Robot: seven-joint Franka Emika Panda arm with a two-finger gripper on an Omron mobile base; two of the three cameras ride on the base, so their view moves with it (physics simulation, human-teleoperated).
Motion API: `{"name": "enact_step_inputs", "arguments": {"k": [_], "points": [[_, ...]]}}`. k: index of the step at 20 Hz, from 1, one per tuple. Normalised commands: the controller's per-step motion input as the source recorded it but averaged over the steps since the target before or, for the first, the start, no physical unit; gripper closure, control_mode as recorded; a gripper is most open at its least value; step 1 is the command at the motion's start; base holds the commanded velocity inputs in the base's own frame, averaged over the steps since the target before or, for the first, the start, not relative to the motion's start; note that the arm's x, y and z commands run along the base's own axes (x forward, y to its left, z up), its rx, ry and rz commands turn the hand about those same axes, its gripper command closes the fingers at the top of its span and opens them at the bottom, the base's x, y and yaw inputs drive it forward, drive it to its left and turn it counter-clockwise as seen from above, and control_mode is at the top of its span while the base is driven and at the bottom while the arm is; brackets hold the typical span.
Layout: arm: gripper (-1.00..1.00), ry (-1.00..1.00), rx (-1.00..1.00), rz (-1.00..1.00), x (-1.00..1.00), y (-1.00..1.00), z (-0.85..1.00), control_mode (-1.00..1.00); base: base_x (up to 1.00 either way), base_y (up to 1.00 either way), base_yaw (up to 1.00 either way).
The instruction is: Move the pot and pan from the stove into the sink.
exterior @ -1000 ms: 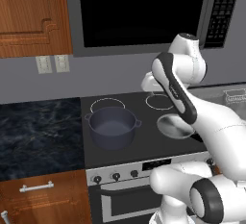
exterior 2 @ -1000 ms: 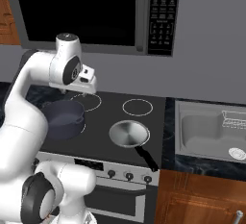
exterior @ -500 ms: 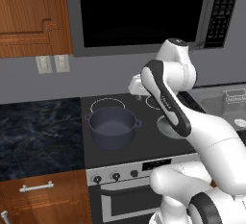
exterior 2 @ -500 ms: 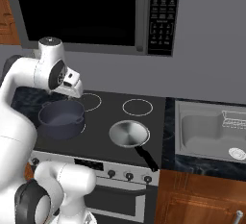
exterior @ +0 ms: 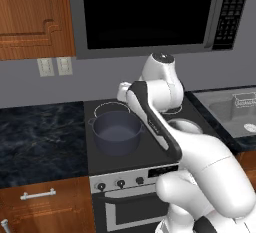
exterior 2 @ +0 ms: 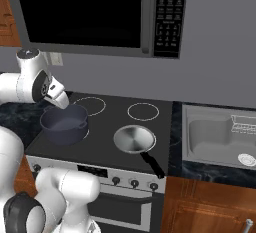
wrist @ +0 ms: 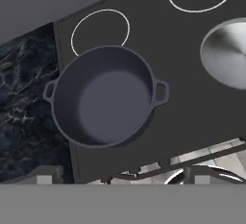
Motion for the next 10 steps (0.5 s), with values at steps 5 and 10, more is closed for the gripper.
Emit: {"name": "enact_step_inputs", "arguments": {"k": [5,10], "points": [[-1.00,-0.01,0.01,-0.07,0.00,0.04,-0.03,-1.00,0.00,0.00,0.00],[-1.00,0.00,0.05,-0.03,0.00,-0.03,-0.08,-1.00,0.00,0.00,0.00]]}}
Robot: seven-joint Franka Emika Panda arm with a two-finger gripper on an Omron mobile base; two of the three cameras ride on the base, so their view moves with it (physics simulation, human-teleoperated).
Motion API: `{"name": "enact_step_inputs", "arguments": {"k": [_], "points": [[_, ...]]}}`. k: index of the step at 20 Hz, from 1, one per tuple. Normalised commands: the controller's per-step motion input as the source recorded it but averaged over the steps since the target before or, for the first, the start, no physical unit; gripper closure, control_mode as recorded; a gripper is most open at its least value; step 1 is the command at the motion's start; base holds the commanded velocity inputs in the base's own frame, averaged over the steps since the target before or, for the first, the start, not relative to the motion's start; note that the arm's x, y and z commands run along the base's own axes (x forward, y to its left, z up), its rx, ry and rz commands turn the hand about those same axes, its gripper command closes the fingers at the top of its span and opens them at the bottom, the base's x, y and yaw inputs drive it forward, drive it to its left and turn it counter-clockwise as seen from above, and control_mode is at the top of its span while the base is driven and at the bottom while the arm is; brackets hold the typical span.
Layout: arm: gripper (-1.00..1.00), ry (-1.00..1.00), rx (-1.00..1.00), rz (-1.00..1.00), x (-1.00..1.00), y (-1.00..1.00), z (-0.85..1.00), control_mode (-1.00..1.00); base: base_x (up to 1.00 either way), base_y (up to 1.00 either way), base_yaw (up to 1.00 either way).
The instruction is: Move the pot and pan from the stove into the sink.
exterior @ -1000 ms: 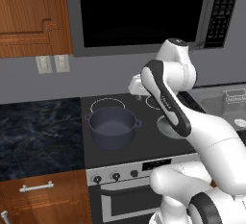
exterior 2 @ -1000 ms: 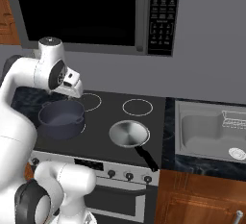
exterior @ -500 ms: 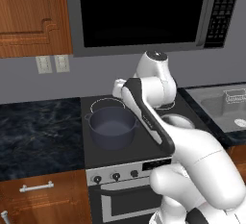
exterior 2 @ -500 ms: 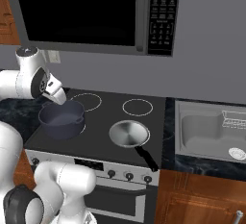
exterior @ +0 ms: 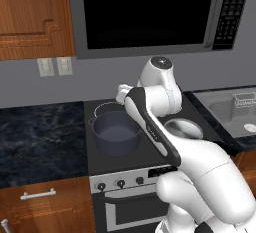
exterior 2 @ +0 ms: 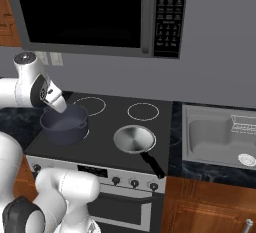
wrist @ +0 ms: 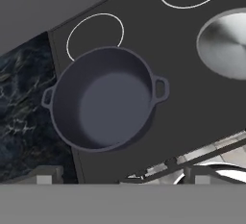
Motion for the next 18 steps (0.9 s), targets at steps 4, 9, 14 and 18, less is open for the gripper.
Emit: {"name": "enact_step_inputs", "arguments": {"k": [4,9,14,18], "points": [[-1.00,0.00,0.07,-0.05,0.00,-0.13,-0.25,-1.00,0.00,0.00,0.00],[-1.00,0.00,0.07,-0.04,0.00,-0.13,-0.33,-1.00,0.00,0.00,0.00],[-1.00,0.00,0.04,-0.03,0.00,-0.10,-0.40,-1.00,0.00,0.00,0.00],[-1.00,0.00,0.03,-0.04,0.00,-0.08,-0.38,-1.00,0.00,0.00,0.00]]}}
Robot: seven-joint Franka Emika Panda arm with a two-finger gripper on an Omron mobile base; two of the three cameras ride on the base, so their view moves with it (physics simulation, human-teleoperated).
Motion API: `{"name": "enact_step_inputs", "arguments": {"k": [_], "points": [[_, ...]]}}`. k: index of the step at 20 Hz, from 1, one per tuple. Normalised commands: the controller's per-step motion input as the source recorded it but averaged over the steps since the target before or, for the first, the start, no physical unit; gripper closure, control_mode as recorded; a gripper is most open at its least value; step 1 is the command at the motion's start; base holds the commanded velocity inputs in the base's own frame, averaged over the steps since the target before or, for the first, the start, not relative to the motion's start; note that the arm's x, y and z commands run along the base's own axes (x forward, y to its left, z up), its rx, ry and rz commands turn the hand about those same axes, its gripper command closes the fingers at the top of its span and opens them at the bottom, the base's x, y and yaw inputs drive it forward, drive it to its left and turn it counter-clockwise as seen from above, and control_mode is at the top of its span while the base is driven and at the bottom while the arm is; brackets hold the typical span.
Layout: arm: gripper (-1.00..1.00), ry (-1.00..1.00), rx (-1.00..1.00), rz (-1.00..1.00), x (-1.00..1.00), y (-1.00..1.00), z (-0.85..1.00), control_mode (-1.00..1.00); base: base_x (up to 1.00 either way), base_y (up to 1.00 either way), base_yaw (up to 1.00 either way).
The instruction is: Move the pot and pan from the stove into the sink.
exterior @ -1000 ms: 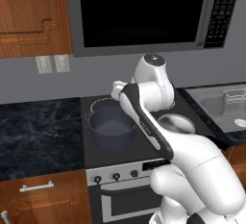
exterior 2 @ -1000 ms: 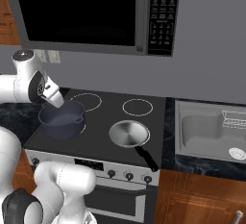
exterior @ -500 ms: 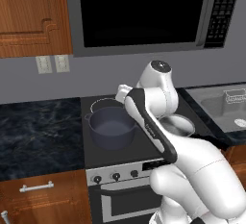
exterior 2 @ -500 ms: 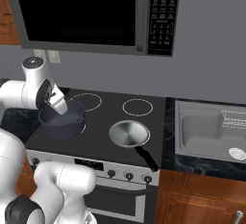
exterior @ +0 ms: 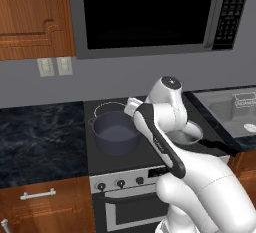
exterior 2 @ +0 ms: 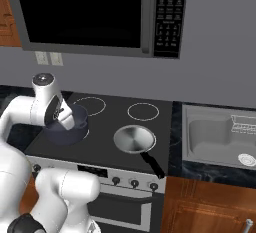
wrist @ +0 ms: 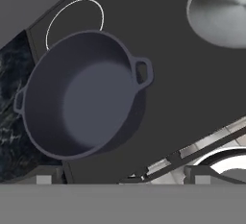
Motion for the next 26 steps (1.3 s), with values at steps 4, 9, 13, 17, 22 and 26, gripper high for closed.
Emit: {"name": "enact_step_inputs", "arguments": {"k": [4,9,13,17,22,26], "points": [[-1.00,0.00,0.01,-0.04,0.07,-0.04,-0.34,-1.00,0.00,0.00,0.00],[-1.00,0.00,0.00,-0.04,0.16,0.00,-0.29,-1.00,0.00,0.00,0.00],[-1.00,0.00,0.00,-0.04,0.28,0.00,-0.26,-1.00,0.00,0.00,0.00],[-1.00,0.00,0.00,-0.06,0.38,0.01,-0.20,-1.00,0.00,0.00,0.00],[-1.00,0.00,0.00,-0.06,0.33,0.03,-0.15,-1.00,0.00,0.00,0.00],[-1.00,0.00,0.00,-0.03,0.24,0.04,-0.12,-1.00,0.00,0.00,0.00]]}}
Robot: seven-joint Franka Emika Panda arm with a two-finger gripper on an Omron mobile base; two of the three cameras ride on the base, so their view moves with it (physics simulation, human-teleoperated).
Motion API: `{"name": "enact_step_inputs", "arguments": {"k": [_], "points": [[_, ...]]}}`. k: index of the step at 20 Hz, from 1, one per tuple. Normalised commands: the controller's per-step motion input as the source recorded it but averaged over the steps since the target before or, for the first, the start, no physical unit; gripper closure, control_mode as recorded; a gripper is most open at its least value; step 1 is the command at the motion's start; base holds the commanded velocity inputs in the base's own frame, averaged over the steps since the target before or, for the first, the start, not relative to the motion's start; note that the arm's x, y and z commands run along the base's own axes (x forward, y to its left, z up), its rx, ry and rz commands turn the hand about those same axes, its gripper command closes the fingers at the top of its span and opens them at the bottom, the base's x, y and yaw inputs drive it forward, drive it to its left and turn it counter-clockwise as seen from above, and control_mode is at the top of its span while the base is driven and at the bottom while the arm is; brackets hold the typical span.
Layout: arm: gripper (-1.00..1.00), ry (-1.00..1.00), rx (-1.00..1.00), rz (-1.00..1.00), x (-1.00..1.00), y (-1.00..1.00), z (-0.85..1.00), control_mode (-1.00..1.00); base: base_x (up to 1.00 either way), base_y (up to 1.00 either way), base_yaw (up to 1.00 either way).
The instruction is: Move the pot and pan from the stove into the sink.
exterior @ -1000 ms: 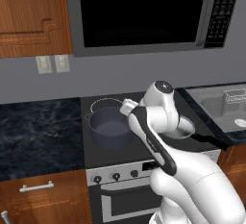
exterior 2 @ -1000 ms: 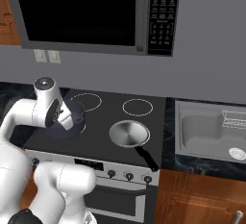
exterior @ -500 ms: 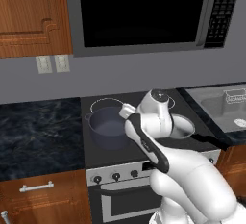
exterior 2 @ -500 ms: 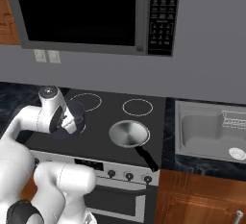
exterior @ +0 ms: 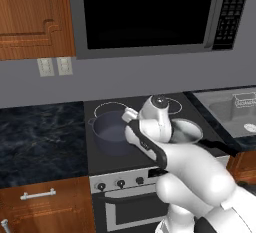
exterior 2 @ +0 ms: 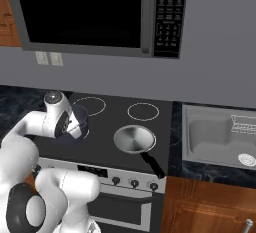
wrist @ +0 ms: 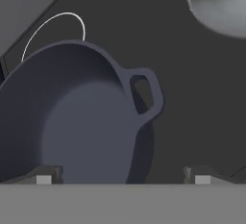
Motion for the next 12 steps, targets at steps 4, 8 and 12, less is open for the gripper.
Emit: {"name": "enact_step_inputs", "arguments": {"k": [4,8,12], "points": [[-1.00,0.02,-0.01,-0.02,0.22,0.07,-0.18,-1.00,0.00,0.00,0.00],[-1.00,0.06,-0.03,-0.01,0.16,0.08,-0.28,-1.00,0.00,0.00,0.00],[-1.00,0.08,-0.03,0.00,0.13,0.08,-0.34,-1.00,0.00,0.00,0.00]]}}
